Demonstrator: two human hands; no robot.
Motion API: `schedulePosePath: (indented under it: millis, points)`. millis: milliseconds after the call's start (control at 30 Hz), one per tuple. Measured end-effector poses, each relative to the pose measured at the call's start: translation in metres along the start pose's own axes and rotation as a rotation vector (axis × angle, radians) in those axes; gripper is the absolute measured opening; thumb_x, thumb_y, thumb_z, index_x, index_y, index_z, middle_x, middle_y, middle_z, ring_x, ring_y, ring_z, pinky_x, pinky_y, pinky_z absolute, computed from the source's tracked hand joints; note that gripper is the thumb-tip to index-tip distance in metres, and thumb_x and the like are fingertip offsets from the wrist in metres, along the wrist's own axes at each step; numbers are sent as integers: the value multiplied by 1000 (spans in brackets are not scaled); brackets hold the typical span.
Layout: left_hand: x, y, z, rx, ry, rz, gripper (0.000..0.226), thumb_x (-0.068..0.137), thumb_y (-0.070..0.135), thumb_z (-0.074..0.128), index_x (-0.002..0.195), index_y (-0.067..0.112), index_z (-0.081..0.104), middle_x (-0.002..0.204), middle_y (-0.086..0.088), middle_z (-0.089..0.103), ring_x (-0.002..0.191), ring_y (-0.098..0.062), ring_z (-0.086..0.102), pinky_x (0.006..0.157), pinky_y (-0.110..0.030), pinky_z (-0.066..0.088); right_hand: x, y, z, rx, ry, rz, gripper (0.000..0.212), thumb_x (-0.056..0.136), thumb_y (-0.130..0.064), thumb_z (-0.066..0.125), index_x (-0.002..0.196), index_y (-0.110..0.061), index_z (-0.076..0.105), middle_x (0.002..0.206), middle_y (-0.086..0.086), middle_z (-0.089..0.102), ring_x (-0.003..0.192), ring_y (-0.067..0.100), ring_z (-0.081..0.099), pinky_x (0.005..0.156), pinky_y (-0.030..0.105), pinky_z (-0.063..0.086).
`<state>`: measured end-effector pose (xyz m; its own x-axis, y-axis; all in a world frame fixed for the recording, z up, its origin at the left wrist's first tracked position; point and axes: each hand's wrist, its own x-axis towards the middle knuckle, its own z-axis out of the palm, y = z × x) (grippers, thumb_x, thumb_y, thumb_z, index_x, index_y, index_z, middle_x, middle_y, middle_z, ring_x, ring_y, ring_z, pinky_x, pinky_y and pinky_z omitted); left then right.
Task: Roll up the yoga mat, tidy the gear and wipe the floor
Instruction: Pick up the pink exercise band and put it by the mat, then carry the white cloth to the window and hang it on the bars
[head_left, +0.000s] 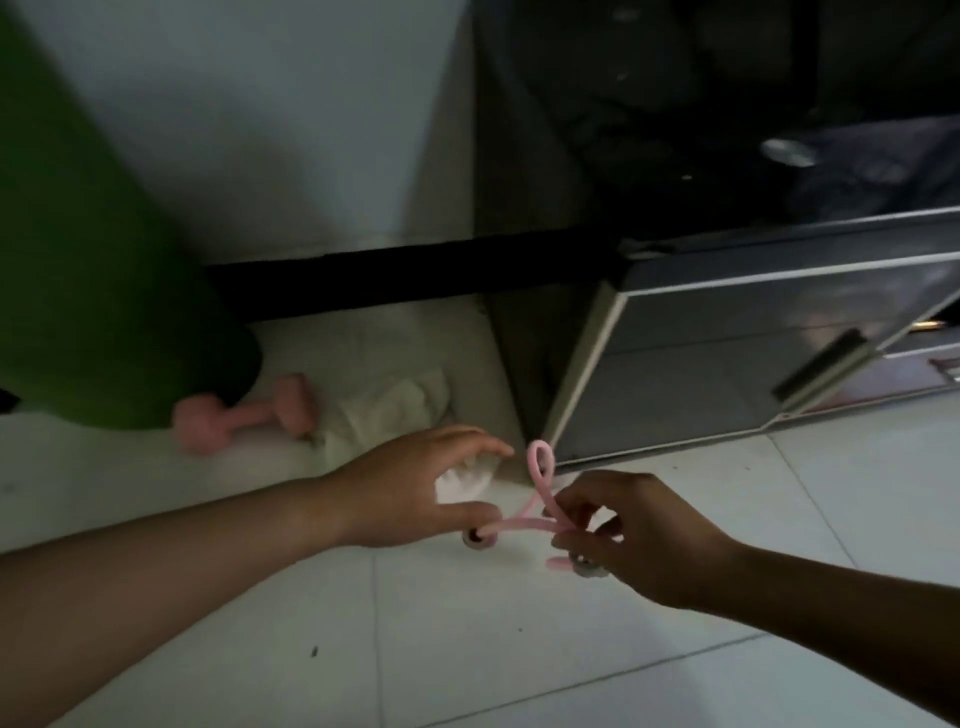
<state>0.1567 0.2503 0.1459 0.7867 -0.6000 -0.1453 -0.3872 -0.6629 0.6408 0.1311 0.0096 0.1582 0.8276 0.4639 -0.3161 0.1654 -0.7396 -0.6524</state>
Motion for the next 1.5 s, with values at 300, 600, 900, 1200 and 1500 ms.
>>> schedulePosePath:
  millis: [300, 600, 900, 1200, 1500]
  points:
    - [-35, -82, -62, -258, 379, -224, 44, 82, 56, 54, 120, 35, 48, 119, 14, 55, 115, -3, 50, 98, -36, 45, 123, -92, 32, 23, 192, 2, 18, 88, -35, 61, 91, -18, 67, 79, -8, 66, 69, 0, 59, 60, 11, 44]
    - [-48, -148, -105, -352, 778, -398, 39, 91, 33, 54, 126, 17, 50, 126, -1, 53, 115, -15, 50, 93, -26, 38, 253, -172, 4, 179, 490, -194, 16, 80, -24, 72, 85, -10, 68, 78, 2, 63, 77, 16, 59, 74, 32, 48]
    - [-48, -172, -71, -232, 553, -495, 42, 91, 25, 55, 131, 19, 44, 123, 7, 45, 109, -5, 44, 75, 1, 32, 240, -98, 59, -38, 246, -47, 43, 79, -27, 73, 117, -11, 61, 109, -3, 59, 97, 11, 54, 78, 8, 34]
    - [-33, -183, -48, -95, 436, -528, 48, 88, 27, 59, 133, 16, 45, 134, -7, 48, 121, -22, 47, 96, -30, 38, 231, -34, 104, -98, 81, 62, 65, 80, -49, 66, 136, -27, 42, 142, -1, 37, 129, 17, 37, 102, 23, 29]
    - [-29, -189, -29, -146, 334, -527, 54, 81, 50, 56, 126, 22, 49, 127, -1, 53, 110, -18, 57, 92, -40, 48, 239, -14, 126, -154, 63, 230, 82, 74, -70, 55, 142, -41, 21, 155, -9, 10, 140, 23, 13, 109, 57, 23]
